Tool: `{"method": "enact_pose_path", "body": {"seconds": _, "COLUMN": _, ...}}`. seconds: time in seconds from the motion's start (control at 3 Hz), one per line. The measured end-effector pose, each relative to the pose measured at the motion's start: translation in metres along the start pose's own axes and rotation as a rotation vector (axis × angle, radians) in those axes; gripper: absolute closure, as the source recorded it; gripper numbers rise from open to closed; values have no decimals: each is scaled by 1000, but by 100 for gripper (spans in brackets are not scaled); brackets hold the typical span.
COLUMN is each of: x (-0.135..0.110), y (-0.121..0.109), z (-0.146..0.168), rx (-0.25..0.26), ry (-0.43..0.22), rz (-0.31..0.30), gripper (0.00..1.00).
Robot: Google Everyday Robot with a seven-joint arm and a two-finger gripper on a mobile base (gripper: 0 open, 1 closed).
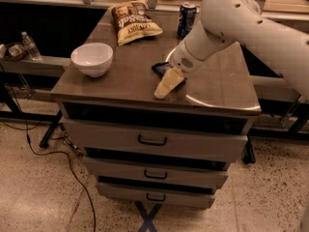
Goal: Pick rxbar blueberry
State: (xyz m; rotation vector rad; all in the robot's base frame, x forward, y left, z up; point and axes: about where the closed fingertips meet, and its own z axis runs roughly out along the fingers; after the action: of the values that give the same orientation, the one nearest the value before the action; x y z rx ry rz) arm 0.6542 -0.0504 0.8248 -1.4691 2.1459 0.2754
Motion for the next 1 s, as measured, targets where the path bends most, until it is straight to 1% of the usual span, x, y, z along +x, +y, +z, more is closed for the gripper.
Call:
{"method": "enact_pose_path", "body": {"seconds": 0.33, "x": -3, "y": 1, "z": 3, "rx": -3, "ry": 6, "rz": 8, "gripper": 46}}
{"method": "enact_pose_path", "body": {"seconds": 1.0, "x": -9, "y": 0, "z": -7, "rx": -3, "ry": 6, "rz": 8, "gripper": 93}}
